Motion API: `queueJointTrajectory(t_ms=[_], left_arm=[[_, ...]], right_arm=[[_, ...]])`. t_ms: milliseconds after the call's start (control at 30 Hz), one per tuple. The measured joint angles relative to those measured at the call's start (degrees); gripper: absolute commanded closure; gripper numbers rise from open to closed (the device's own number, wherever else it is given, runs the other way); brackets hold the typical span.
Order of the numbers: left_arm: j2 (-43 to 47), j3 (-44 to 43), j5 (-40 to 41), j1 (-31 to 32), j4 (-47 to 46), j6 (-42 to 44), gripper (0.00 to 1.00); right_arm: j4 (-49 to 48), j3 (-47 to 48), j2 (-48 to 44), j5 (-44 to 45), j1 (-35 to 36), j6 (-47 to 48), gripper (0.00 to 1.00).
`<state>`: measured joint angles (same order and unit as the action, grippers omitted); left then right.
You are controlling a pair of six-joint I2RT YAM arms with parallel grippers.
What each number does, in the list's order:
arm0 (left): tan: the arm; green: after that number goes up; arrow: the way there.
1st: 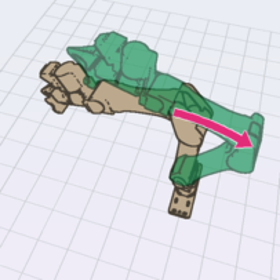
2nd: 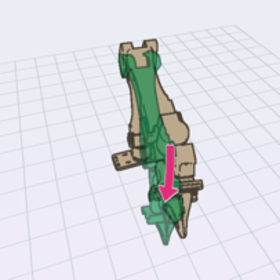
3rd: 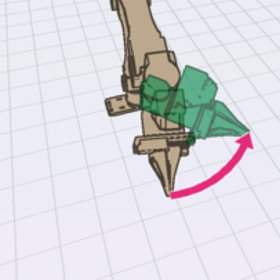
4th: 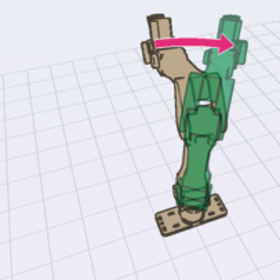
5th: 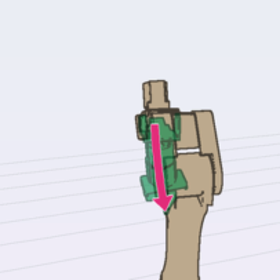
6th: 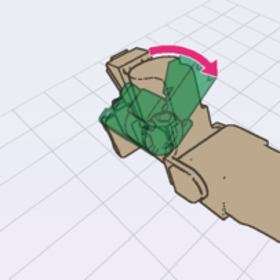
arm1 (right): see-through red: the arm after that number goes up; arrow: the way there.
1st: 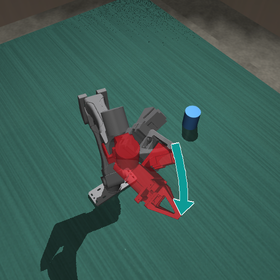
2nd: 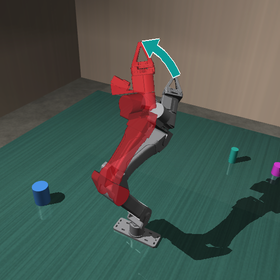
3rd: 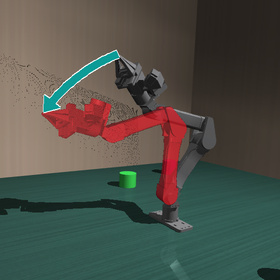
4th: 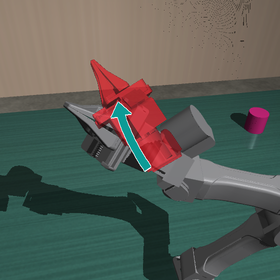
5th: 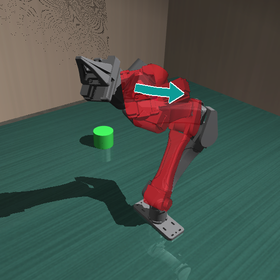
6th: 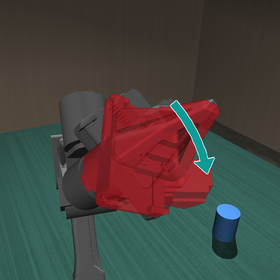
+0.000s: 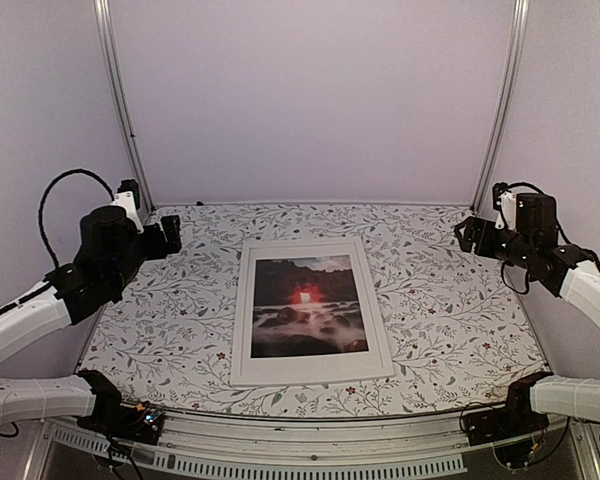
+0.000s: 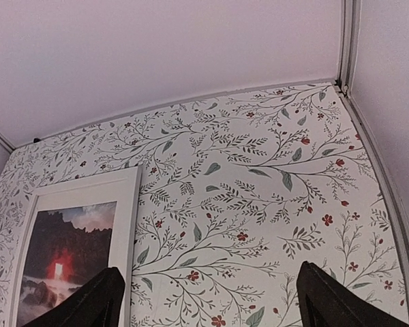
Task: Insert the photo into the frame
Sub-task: Reset both arms
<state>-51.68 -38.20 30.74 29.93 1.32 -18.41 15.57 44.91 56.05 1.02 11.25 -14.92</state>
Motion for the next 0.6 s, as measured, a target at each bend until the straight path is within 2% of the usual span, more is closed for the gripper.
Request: queueJointTrajectory(t_ms=[600], left_arm=[[-0.44, 0.68, -0.55, -0.07, -0.96, 0.24, 0.0]], right_arm=[[-0.68, 0.0, 1.14, 0.68, 0.0, 0.81, 0.01]])
